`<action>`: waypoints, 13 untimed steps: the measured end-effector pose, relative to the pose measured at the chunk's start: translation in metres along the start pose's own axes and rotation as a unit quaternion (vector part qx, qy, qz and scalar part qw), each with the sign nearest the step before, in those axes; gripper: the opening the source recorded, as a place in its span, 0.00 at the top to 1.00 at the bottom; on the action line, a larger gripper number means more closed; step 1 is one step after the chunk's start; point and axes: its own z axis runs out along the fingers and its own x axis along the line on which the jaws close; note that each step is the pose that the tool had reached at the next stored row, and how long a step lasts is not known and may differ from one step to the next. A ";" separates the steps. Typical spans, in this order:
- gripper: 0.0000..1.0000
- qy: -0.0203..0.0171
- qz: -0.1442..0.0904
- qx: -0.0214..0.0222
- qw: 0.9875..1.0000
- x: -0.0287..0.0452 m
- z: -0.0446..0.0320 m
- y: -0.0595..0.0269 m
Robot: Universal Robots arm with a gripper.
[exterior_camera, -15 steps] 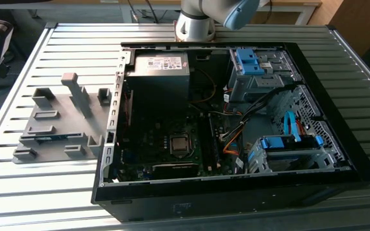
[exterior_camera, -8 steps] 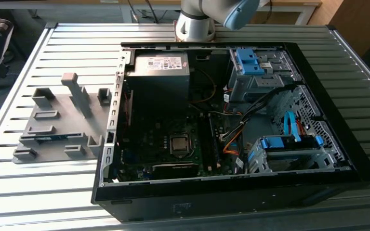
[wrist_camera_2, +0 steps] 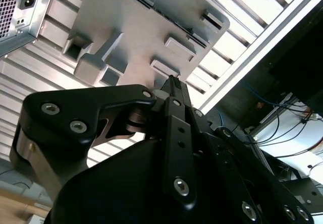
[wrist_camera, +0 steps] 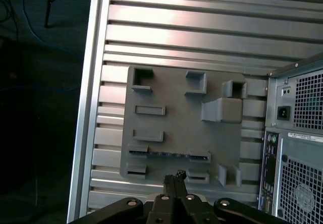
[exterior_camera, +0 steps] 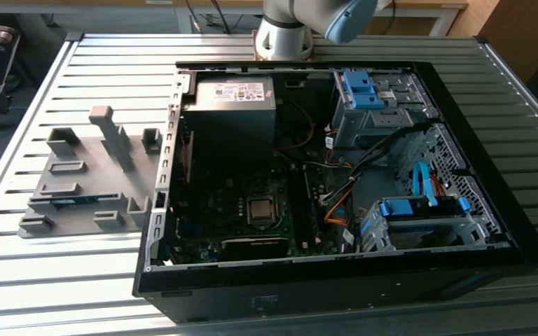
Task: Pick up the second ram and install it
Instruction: 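Pick up the second ram and move it above second insertion slot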
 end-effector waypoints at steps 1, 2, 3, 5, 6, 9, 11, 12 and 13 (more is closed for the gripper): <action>0.89 0.000 -0.003 0.000 1.000 0.0000 0.0000 0.0000; 0.89 0.000 -0.007 0.000 1.000 0.0000 0.0000 0.0000; 0.89 0.000 -0.010 0.000 1.000 0.0000 0.0000 0.0000; 0.89 0.001 -0.017 0.000 1.000 0.0000 0.0000 0.0000; 0.89 0.001 -0.020 0.000 1.000 0.0000 0.0000 0.0000; 0.89 0.001 -0.030 0.000 1.000 0.0000 0.0000 0.0000; 0.89 0.002 -0.037 0.000 0.999 0.0000 0.0000 -0.0001; 0.89 0.002 -0.041 0.001 0.999 0.0000 0.0000 -0.0001; 0.89 0.002 -0.044 0.001 0.999 0.0000 0.0000 -0.0001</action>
